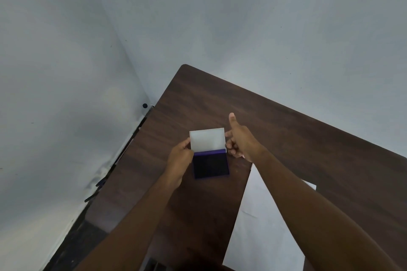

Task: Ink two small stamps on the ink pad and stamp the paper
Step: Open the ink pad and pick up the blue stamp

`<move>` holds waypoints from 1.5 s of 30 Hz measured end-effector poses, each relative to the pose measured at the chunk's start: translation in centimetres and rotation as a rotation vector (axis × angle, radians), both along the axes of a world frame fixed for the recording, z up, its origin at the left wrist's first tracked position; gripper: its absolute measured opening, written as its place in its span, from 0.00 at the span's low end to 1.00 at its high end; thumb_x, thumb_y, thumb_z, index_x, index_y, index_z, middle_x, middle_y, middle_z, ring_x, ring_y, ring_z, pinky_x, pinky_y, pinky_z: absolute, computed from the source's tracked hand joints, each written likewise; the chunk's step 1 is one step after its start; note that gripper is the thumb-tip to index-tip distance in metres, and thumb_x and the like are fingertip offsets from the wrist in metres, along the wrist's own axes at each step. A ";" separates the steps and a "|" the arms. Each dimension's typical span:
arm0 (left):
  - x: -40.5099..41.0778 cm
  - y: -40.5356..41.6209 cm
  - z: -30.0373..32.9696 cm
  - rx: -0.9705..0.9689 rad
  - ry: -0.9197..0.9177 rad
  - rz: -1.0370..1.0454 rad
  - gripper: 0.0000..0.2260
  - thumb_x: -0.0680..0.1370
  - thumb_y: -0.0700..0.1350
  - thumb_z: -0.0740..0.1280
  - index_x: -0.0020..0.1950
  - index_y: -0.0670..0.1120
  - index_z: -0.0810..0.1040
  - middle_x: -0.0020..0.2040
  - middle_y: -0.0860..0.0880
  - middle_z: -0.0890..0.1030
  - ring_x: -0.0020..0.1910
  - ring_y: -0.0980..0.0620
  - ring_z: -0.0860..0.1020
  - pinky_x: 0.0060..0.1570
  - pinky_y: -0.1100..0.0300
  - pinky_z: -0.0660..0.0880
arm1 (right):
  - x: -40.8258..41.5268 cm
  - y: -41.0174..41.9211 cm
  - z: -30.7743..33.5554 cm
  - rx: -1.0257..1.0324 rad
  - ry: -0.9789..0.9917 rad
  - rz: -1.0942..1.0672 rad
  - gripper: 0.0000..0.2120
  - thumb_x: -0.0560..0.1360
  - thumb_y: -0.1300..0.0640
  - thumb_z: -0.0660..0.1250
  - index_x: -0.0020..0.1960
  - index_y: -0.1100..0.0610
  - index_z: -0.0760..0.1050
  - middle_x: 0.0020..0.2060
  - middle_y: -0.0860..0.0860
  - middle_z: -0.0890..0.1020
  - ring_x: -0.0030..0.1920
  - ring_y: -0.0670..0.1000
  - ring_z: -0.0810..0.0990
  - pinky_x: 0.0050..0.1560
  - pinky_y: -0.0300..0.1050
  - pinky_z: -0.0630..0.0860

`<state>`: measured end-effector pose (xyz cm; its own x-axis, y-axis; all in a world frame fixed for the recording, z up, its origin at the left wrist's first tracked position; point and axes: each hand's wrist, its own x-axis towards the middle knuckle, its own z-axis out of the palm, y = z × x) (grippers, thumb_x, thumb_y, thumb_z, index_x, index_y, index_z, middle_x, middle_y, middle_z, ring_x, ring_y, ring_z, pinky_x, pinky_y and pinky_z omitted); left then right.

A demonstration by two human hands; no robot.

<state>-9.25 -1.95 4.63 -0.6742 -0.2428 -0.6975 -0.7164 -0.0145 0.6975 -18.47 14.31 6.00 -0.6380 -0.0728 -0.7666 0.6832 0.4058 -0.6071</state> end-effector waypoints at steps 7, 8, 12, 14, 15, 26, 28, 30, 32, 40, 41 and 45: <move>-1.0 0.1 -1.1 -0.025 -0.061 -0.023 0.23 0.78 0.33 0.60 0.72 0.48 0.69 0.60 0.48 0.77 0.47 0.57 0.73 0.37 0.63 0.73 | -0.7 -0.7 -0.6 0.001 -0.097 -0.011 0.40 0.74 0.29 0.47 0.59 0.64 0.72 0.26 0.53 0.75 0.21 0.48 0.69 0.21 0.37 0.63; -1.0 0.1 -1.3 -0.031 -0.060 -0.029 0.22 0.79 0.34 0.60 0.71 0.49 0.69 0.61 0.48 0.77 0.48 0.56 0.73 0.38 0.62 0.74 | -0.8 -0.7 -0.8 0.001 -0.103 -0.014 0.39 0.74 0.29 0.47 0.58 0.64 0.72 0.26 0.53 0.76 0.21 0.47 0.69 0.21 0.37 0.63; -0.8 0.0 -2.0 -0.080 -0.040 -0.068 0.22 0.78 0.38 0.62 0.71 0.53 0.69 0.63 0.49 0.77 0.58 0.52 0.76 0.52 0.54 0.78 | -1.0 -0.6 -1.0 0.017 -0.063 -0.042 0.34 0.76 0.33 0.51 0.51 0.64 0.73 0.26 0.55 0.76 0.20 0.49 0.68 0.22 0.36 0.63; -0.5 0.0 -2.2 -0.130 -0.002 -0.091 0.22 0.78 0.40 0.63 0.71 0.54 0.68 0.63 0.49 0.76 0.59 0.52 0.75 0.53 0.54 0.79 | -1.0 -0.2 -0.9 0.095 0.106 -0.034 0.27 0.77 0.39 0.59 0.44 0.65 0.74 0.27 0.57 0.78 0.20 0.50 0.70 0.24 0.40 0.66; -0.3 0.0 -2.3 -0.150 0.022 -0.097 0.22 0.78 0.41 0.63 0.71 0.55 0.68 0.64 0.49 0.75 0.60 0.51 0.75 0.54 0.53 0.79 | -1.1 0.2 -0.9 0.169 0.218 0.015 0.22 0.76 0.44 0.62 0.42 0.65 0.76 0.29 0.59 0.80 0.23 0.52 0.74 0.26 0.42 0.70; 1.8 3.1 -1.8 -0.167 0.212 -0.202 0.12 0.80 0.41 0.62 0.59 0.53 0.80 0.58 0.51 0.78 0.55 0.54 0.77 0.50 0.62 0.78 | 2.1 4.3 -2.9 0.764 0.703 0.868 0.14 0.70 0.52 0.70 0.53 0.56 0.78 0.52 0.54 0.78 0.54 0.54 0.72 0.50 0.48 0.74; 2.2 3.5 -1.8 -0.166 0.235 -0.210 0.12 0.80 0.40 0.62 0.58 0.52 0.80 0.56 0.49 0.79 0.53 0.54 0.77 0.47 0.67 0.76 | 2.5 4.4 -3.2 0.810 0.751 0.918 0.11 0.69 0.53 0.70 0.49 0.57 0.78 0.51 0.54 0.78 0.53 0.54 0.73 0.49 0.48 0.73; 2.6 3.8 -1.7 -0.163 0.237 -0.235 0.12 0.80 0.39 0.63 0.59 0.51 0.80 0.55 0.49 0.80 0.53 0.54 0.77 0.49 0.67 0.76 | 2.7 4.5 -3.3 0.815 0.761 0.924 0.11 0.68 0.53 0.70 0.47 0.57 0.78 0.49 0.53 0.79 0.52 0.54 0.73 0.49 0.48 0.73; 3.0 3.9 -1.6 -0.138 0.211 -0.254 0.13 0.80 0.39 0.63 0.60 0.51 0.80 0.56 0.50 0.79 0.56 0.54 0.77 0.52 0.65 0.76 | 2.8 4.7 -3.8 0.791 0.746 0.930 0.11 0.68 0.52 0.71 0.47 0.57 0.78 0.48 0.53 0.80 0.51 0.53 0.73 0.48 0.47 0.73; 3.3 4.1 -0.6 -0.198 0.249 -0.276 0.13 0.79 0.38 0.64 0.60 0.52 0.79 0.54 0.53 0.79 0.54 0.56 0.77 0.58 0.60 0.77 | 2.5 4.2 -2.5 0.531 0.461 0.571 0.08 0.75 0.58 0.66 0.47 0.62 0.80 0.43 0.57 0.83 0.43 0.53 0.78 0.50 0.43 0.72; 3.3 4.1 -0.4 -0.208 0.275 -0.268 0.13 0.79 0.38 0.65 0.59 0.53 0.79 0.52 0.55 0.79 0.52 0.57 0.78 0.56 0.61 0.78 | 2.9 4.2 -1.5 0.463 0.432 0.429 0.10 0.76 0.56 0.67 0.49 0.63 0.80 0.44 0.57 0.83 0.44 0.54 0.79 0.50 0.44 0.73; 2.9 4.6 0.5 -0.246 0.358 -0.255 0.13 0.78 0.45 0.67 0.63 0.53 0.77 0.53 0.60 0.78 0.49 0.62 0.77 0.51 0.67 0.78 | 6.2 4.5 1.3 0.032 0.318 -0.134 0.09 0.70 0.55 0.74 0.48 0.58 0.82 0.39 0.52 0.85 0.36 0.49 0.81 0.33 0.38 0.76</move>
